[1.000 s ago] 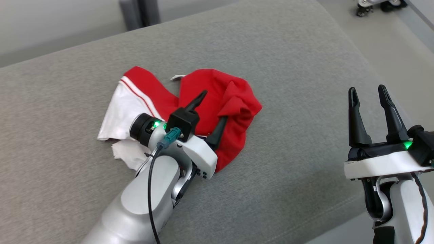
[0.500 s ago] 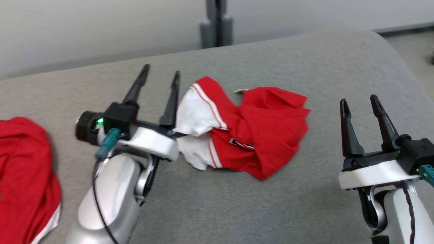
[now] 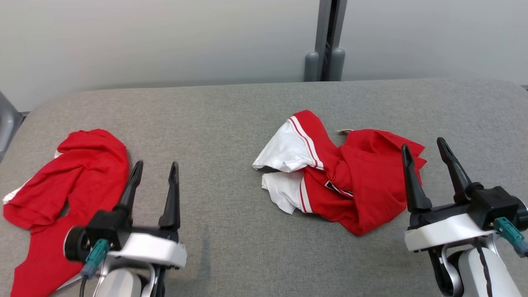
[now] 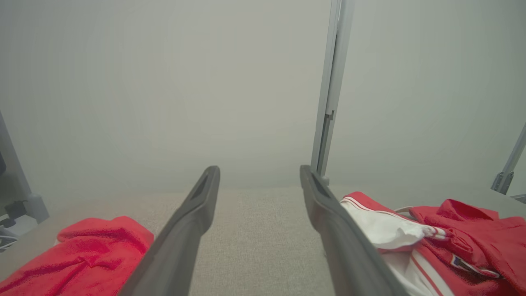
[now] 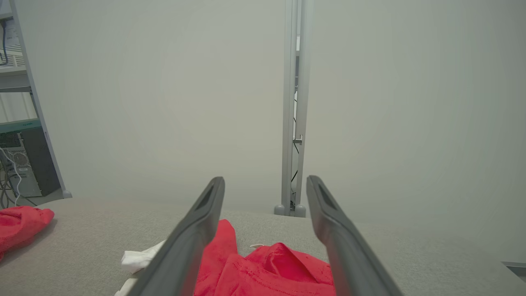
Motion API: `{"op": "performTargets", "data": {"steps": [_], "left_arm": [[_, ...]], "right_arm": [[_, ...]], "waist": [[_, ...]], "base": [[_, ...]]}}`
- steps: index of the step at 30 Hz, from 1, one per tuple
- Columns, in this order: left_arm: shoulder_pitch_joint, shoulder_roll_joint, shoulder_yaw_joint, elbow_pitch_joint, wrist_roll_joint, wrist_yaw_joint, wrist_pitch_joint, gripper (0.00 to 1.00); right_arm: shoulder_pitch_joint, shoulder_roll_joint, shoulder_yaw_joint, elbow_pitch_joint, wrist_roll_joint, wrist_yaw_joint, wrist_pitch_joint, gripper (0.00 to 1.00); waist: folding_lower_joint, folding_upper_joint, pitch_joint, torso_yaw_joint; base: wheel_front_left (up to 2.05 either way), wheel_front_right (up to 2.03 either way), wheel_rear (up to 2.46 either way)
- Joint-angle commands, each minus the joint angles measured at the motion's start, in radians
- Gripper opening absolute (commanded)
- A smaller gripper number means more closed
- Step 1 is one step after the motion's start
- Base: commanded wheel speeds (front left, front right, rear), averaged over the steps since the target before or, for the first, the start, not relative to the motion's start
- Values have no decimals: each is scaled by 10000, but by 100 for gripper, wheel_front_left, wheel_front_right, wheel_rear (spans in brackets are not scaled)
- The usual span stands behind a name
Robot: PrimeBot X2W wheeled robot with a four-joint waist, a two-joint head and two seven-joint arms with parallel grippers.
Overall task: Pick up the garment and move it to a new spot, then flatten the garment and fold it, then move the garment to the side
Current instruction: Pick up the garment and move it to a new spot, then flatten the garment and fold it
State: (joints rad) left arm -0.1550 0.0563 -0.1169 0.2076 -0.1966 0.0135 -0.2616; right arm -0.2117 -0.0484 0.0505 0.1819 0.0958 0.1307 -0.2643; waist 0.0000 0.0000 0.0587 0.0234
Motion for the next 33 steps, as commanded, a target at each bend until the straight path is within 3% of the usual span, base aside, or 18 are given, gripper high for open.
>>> {"op": "performTargets", "data": {"steps": [1,9,13,24,33], "left_arm": [[193,13,154,-80,-43,-11,-40,100],[537,-35,-204,-273,-482,167,-39,100],[337,-39,-419,-259,-593,226,-39,100],[201,-38,-908,-11,-867,320,-41,100],[8,-41,-1282,-47,-1043,413,-39,100]], "right_arm": [[118,-49,14,51,-55,1,-17,100],[167,-74,282,202,-192,1,-15,100],[-129,-379,1039,602,-177,1,-17,100],[-1754,-1464,3456,3263,-91,-1,-15,100],[-2991,-1750,4066,5229,71,-1,-15,100]], "waist": [[0,0,-103,112],[0,0,-185,370],[0,0,-44,592],[0,0,359,1463],[0,0,581,2248]], "base": [[0,0,0],[0,0,0],[0,0,0],[0,0,0],[0,0,0]]}}
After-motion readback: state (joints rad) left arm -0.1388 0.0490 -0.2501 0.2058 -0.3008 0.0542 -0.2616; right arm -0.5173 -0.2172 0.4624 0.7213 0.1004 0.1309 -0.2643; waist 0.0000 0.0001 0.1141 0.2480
